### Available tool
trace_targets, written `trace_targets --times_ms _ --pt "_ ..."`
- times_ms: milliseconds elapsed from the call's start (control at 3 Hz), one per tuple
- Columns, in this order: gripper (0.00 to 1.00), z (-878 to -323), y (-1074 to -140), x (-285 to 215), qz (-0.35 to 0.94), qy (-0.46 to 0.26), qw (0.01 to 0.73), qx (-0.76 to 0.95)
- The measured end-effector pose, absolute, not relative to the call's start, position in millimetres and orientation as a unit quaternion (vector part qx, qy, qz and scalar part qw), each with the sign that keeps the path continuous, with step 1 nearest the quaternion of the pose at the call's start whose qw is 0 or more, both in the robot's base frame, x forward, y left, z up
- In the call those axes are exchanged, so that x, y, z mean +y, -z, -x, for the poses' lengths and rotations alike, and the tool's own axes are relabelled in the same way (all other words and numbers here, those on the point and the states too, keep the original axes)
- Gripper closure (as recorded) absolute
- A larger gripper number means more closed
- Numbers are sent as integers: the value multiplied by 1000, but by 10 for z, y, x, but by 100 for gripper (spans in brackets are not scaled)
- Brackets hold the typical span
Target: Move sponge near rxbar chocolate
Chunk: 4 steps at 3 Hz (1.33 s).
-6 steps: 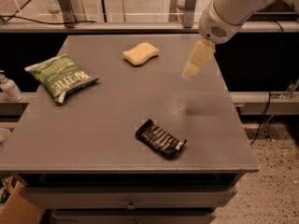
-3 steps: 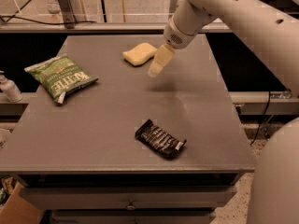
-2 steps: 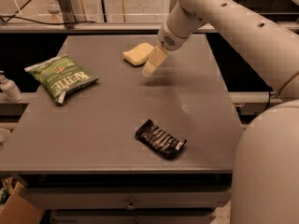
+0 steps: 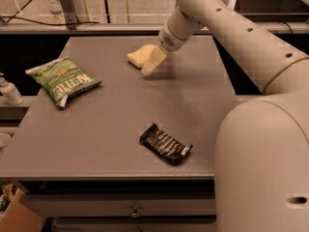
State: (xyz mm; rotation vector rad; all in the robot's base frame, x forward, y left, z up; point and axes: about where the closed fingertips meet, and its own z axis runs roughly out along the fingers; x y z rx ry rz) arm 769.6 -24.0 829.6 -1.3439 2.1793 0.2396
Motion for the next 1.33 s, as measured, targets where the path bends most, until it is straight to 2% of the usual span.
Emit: trace_targets --times_ms 333,1333 --pt "16 -7801 -8307 -195 487 -102 290 817" --pt "87 -7762 -8419 -397 456 -114 298 831"
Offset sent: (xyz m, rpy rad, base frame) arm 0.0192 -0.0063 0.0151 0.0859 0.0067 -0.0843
